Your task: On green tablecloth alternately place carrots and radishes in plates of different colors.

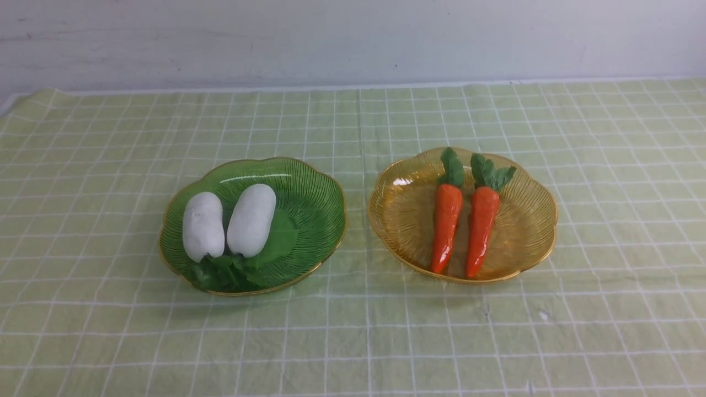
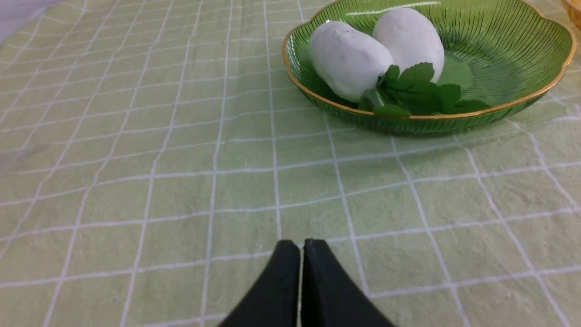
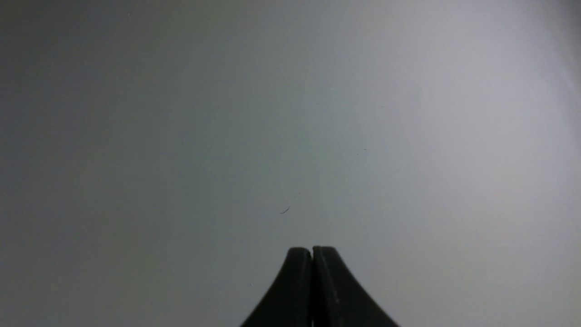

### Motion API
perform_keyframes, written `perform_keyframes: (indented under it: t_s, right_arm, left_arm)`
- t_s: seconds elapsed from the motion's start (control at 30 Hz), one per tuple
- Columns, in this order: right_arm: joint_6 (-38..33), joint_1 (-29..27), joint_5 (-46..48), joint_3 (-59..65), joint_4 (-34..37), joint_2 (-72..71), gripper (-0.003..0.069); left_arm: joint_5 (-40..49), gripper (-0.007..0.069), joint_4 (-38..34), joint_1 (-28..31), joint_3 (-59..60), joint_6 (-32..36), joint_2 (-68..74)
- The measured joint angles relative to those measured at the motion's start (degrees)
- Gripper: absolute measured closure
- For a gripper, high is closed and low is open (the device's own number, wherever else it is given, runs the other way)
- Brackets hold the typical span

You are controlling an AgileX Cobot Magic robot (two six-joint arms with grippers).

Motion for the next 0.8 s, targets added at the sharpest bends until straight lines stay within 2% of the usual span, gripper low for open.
perform_keyframes:
  t_s: [0.6,0.73,0.77,0.8]
  right_arm:
    - [-0.71,0.00,0.00,0.02,-0.48,0.00,0.0673]
    - [-7.05,-0.60,4.45,0.38,-3.76,-0.12,0.0673]
    - [-11.62,-2.91,9.52,1.64,-6.10,-0.12,0.0673]
    - [-12.03,-3.20,10.51,1.83,-6.27,-0.12,0.0673]
  left_arm:
    - [0.00,0.0632,0.17,0.00,0.00,0.00,0.00]
    - [0.00,0.0632,0.17,0.00,0.00,0.00,0.00]
    - [0.00,0.0632,0.17,0.00,0.00,0.00,0.00]
    - [0.00,0.0632,0.17,0.00,0.00,0.00,0.00]
